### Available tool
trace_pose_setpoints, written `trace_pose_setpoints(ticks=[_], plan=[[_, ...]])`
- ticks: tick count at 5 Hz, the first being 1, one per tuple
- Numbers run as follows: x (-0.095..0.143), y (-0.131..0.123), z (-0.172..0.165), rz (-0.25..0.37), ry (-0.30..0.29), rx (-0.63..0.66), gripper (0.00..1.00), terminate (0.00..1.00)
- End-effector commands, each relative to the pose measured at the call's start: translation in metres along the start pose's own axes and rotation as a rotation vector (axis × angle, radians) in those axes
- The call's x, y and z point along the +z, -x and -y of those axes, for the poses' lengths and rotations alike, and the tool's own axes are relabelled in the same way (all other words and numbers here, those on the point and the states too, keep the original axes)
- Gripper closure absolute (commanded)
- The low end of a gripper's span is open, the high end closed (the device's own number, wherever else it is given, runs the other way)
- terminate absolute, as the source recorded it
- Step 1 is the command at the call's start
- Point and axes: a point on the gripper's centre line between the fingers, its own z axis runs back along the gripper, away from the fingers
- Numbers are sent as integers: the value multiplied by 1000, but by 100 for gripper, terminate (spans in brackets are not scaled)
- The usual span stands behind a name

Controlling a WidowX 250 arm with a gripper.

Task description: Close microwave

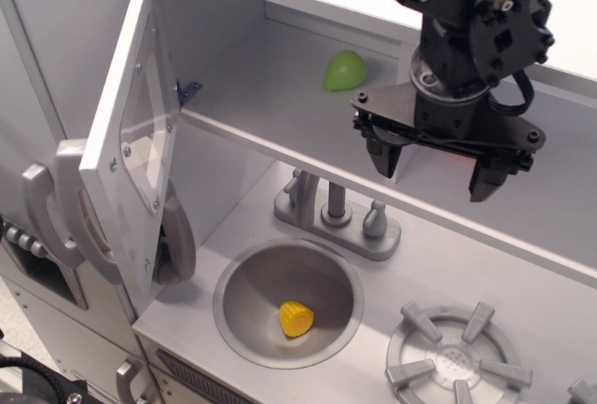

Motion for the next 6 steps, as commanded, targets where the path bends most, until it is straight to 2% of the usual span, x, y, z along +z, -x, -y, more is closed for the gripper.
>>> trace_pose_setpoints(ticks=[1,2,3,4,6], plan=[[0,0,0,0,0,0,0,0],[9,9,-15,-204,4,68,0,0],[30,18,-39,-304,22,136,0,0],[57,10,-67,-361,13,195,0,0],[102,-3,-123,-291,36,208,0,0]])
